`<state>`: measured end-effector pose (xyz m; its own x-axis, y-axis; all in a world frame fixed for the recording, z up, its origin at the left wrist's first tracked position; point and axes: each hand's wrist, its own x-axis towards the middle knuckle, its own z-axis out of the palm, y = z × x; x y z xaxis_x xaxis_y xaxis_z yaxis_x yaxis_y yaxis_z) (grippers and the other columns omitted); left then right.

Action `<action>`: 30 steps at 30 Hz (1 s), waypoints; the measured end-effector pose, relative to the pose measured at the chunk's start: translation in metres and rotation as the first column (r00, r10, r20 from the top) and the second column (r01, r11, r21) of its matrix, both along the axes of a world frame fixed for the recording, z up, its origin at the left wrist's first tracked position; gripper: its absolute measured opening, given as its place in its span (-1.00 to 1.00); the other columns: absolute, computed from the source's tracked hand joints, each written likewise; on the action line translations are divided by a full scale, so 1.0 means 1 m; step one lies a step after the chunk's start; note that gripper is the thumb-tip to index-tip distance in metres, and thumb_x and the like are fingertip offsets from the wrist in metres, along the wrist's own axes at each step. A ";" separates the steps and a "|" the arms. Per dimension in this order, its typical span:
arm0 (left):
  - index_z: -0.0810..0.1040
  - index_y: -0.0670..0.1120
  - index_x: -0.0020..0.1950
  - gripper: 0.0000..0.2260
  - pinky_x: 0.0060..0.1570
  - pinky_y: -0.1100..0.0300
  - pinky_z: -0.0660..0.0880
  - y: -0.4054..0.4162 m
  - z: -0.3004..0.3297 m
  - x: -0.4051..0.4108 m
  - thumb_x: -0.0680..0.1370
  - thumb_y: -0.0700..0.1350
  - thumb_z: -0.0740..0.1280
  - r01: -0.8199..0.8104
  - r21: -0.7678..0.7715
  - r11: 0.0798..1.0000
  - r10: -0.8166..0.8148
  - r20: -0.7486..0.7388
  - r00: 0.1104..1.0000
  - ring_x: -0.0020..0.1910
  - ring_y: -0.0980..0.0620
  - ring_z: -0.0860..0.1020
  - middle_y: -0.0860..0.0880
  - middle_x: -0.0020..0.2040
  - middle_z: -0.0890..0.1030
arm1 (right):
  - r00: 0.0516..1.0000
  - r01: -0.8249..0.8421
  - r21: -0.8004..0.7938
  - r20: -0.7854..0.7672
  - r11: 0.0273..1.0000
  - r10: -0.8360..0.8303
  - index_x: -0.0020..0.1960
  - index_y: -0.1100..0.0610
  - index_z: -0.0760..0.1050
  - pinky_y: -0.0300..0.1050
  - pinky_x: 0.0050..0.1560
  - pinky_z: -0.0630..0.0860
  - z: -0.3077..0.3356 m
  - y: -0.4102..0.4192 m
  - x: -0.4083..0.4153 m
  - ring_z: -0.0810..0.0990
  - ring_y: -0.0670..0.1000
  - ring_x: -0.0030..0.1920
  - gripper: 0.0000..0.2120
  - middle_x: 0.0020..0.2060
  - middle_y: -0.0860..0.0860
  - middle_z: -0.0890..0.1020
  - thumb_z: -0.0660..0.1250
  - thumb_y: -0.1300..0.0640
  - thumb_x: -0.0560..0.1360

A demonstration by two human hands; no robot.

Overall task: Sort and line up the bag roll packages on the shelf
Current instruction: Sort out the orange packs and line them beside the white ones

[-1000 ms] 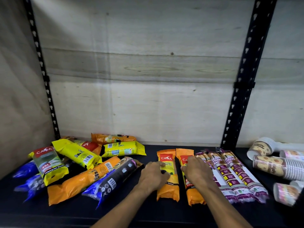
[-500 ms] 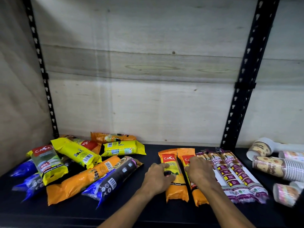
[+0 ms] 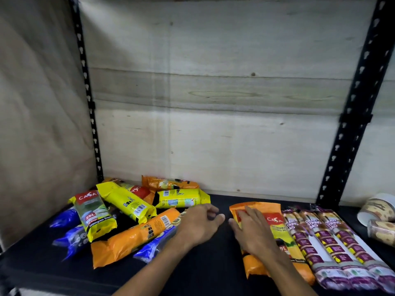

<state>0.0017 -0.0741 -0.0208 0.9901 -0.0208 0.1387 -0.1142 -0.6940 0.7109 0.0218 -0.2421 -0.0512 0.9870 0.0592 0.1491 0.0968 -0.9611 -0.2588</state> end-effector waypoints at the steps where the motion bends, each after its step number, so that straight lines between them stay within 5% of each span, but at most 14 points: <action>1: 0.60 0.04 0.20 -0.70 0.07 0.28 0.48 0.010 0.004 0.005 0.52 0.12 0.35 -0.025 0.002 1.000 0.025 0.018 1.000 0.02 0.17 0.59 0.12 0.05 0.67 | 0.999 -0.024 0.000 -0.025 1.000 0.024 0.53 0.01 0.26 0.06 0.54 0.06 -0.004 0.003 0.000 0.08 0.12 0.57 -0.47 0.57 0.06 0.20 0.05 -0.20 0.64; 6: 0.61 0.04 0.16 -0.71 0.05 0.18 0.50 0.049 0.017 0.047 0.53 0.13 0.32 -0.134 0.168 0.977 0.116 0.116 0.986 0.05 0.07 0.61 0.13 0.06 0.67 | 0.996 -0.051 0.039 -0.069 0.998 0.053 0.58 -0.05 0.17 0.03 0.56 -0.05 -0.012 0.006 0.005 -0.08 0.10 0.60 -0.47 0.61 0.02 0.01 0.06 -0.17 0.64; 11: 0.58 -0.01 0.25 -0.66 0.12 0.00 0.53 0.063 0.018 0.101 0.52 0.07 0.31 -0.156 0.425 0.892 0.104 0.145 0.984 0.19 -0.12 0.56 -0.08 0.23 0.61 | 0.998 -0.044 0.099 -0.047 0.994 0.049 0.57 -0.09 0.19 0.01 0.56 -0.06 -0.015 0.002 0.007 -0.10 0.06 0.60 -0.47 0.61 -0.02 -0.01 0.08 -0.18 0.63; 16: 0.49 0.03 0.36 -0.61 0.23 -0.03 0.47 0.062 0.011 0.136 0.53 0.02 0.25 -0.108 0.573 0.812 0.049 0.118 0.992 0.31 -0.14 0.47 -0.06 0.35 0.51 | 0.999 -0.045 0.154 -0.019 0.987 0.049 0.56 -0.10 0.22 -0.02 0.56 -0.05 -0.019 -0.002 0.007 -0.10 0.03 0.60 -0.48 0.61 -0.05 0.01 0.09 -0.18 0.63; 30: 0.49 0.07 0.36 -0.61 0.28 -0.02 0.38 0.071 -0.003 0.169 0.58 0.16 0.21 -0.024 0.648 0.761 -0.015 0.055 0.998 0.33 -0.12 0.38 -0.06 0.34 0.47 | 0.999 -0.040 0.235 -0.003 0.971 0.042 0.54 -0.11 0.25 -0.05 0.55 -0.07 -0.020 -0.005 0.007 -0.10 0.00 0.60 -0.50 0.61 -0.08 0.03 0.11 -0.18 0.63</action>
